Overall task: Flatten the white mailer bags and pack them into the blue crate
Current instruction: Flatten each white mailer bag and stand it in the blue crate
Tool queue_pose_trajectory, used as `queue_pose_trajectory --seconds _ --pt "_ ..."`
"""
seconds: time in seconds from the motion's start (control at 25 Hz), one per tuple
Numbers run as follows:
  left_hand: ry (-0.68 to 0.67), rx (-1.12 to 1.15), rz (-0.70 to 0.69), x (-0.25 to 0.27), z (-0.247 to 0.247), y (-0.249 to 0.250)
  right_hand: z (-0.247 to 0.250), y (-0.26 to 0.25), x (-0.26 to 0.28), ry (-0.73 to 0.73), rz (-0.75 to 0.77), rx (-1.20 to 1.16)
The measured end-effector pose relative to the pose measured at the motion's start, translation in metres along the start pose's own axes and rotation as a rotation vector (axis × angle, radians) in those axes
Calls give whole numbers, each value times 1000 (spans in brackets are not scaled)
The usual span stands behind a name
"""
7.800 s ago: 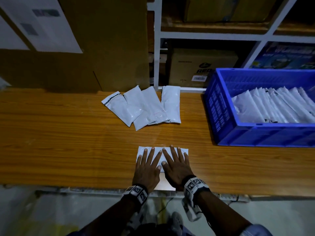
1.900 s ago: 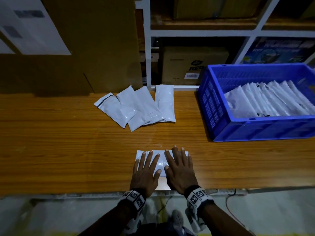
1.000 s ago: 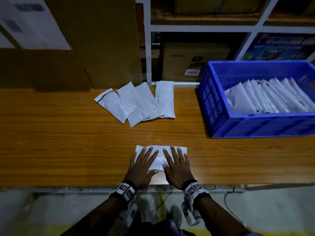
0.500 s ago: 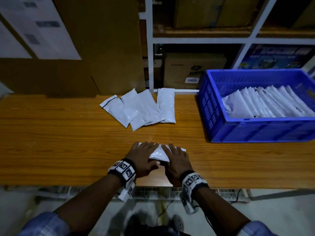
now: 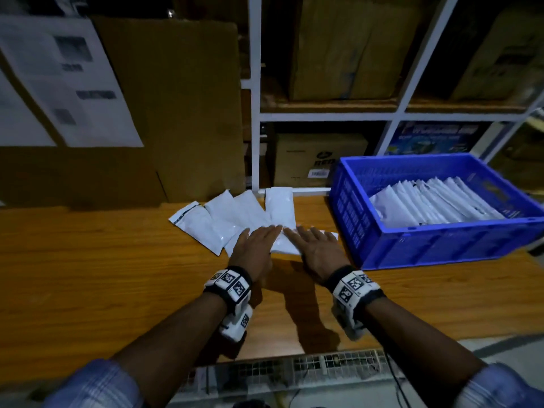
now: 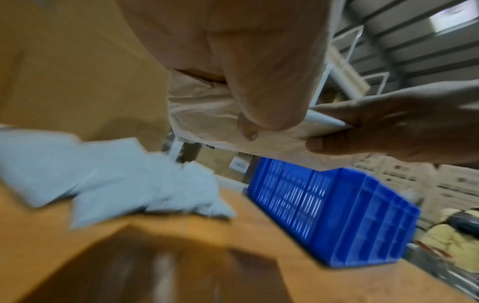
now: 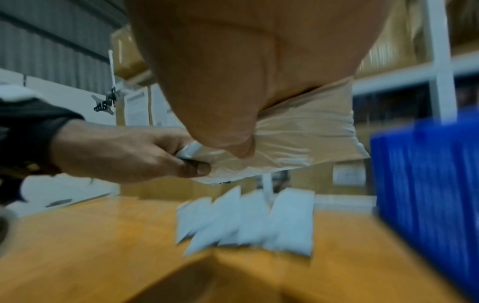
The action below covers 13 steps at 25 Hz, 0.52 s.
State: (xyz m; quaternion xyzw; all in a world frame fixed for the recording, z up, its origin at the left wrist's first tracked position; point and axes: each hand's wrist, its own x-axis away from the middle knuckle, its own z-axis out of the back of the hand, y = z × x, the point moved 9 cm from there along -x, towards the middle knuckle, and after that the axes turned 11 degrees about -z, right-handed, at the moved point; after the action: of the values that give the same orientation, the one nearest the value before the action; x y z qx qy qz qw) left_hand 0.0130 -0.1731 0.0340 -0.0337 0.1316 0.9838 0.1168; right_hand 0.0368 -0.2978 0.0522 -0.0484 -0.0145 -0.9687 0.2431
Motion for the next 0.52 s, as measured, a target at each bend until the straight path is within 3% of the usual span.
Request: queue_pose_trajectory --seconds 0.24,0.52 --pt "110 -127 -199 -81 77 44 86 60 -20 223 -115 41" --pt "72 -313 -424 -222 100 130 127 190 -37 181 -294 -23"
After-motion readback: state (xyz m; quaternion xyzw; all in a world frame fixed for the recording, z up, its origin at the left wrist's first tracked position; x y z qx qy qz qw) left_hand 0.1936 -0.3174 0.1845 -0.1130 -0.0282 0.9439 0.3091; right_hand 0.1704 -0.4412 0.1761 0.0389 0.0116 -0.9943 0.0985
